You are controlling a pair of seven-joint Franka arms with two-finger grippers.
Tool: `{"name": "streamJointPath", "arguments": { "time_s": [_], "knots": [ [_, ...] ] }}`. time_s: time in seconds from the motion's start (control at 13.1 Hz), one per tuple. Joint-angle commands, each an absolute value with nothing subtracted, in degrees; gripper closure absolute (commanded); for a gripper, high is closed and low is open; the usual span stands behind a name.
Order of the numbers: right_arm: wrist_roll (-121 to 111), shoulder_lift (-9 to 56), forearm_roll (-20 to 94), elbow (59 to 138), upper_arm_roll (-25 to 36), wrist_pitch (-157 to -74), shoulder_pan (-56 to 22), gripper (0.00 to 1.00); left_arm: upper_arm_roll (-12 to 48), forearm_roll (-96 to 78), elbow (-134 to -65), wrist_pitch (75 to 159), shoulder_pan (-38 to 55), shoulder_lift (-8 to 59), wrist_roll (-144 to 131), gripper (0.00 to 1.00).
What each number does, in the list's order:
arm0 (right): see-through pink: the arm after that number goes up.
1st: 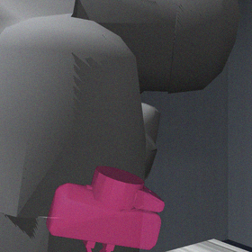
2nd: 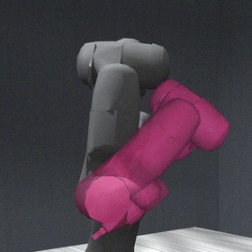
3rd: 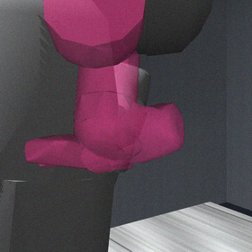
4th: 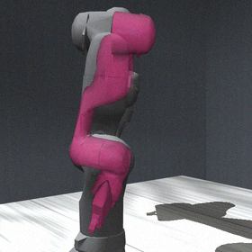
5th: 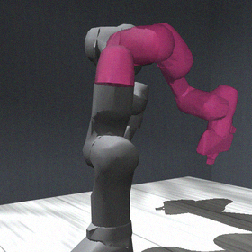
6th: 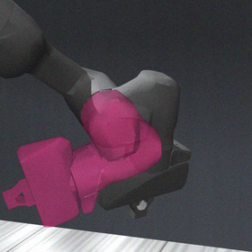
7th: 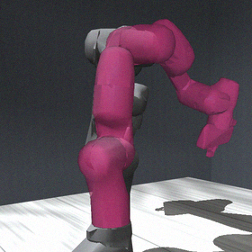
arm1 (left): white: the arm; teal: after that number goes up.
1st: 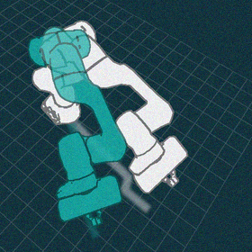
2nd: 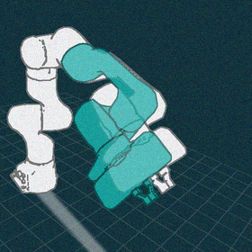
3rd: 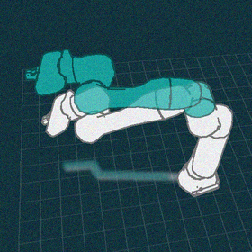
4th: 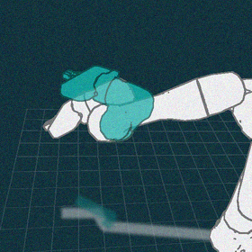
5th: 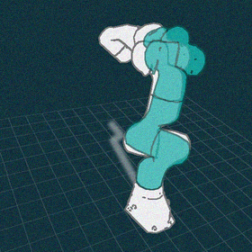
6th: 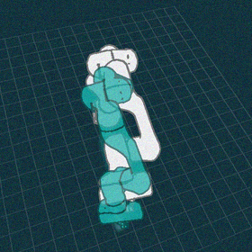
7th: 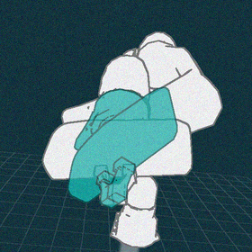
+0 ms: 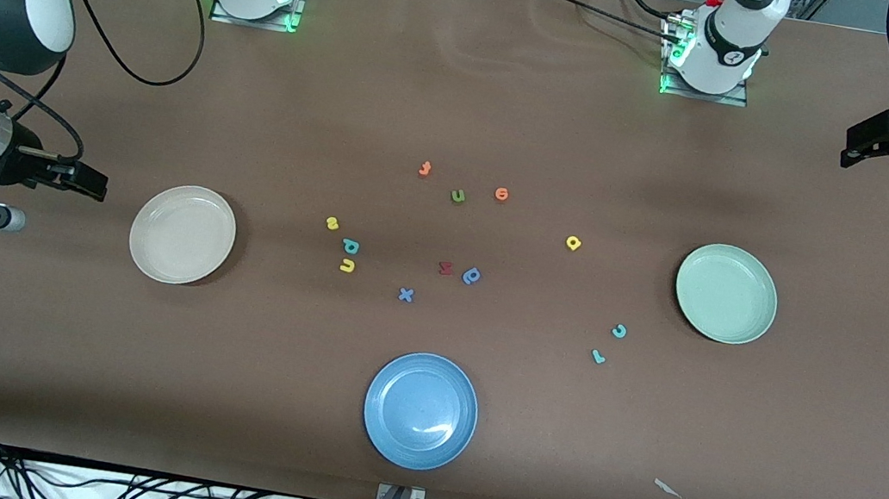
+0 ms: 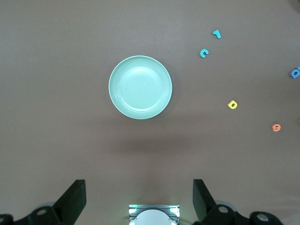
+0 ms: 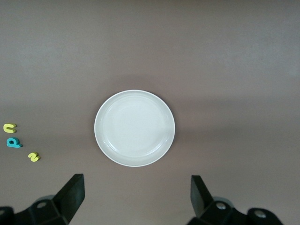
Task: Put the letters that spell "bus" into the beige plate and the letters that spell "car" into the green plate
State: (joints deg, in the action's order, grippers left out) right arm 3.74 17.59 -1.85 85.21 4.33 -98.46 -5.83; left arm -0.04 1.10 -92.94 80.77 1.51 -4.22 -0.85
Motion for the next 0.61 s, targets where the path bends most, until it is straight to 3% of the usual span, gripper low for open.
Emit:
{"name": "streamJointPath", "arguments": {
  "time_s": [0.0, 0.53],
  "knots": [
    [3.9, 18.5, -0.8, 83.2, 4.1, -97.1, -5.4, 0.0, 0.1, -0.5, -91.1, 79.4, 0.3, -3.4, -1.2, 0.0],
    [4.2, 18.5, -0.6, 83.2, 4.1, -97.4, -5.4, 0.0, 0.2, -0.6, -91.0, 79.4, 0.3, -3.2, -1.2, 0.0]
  ]
}}
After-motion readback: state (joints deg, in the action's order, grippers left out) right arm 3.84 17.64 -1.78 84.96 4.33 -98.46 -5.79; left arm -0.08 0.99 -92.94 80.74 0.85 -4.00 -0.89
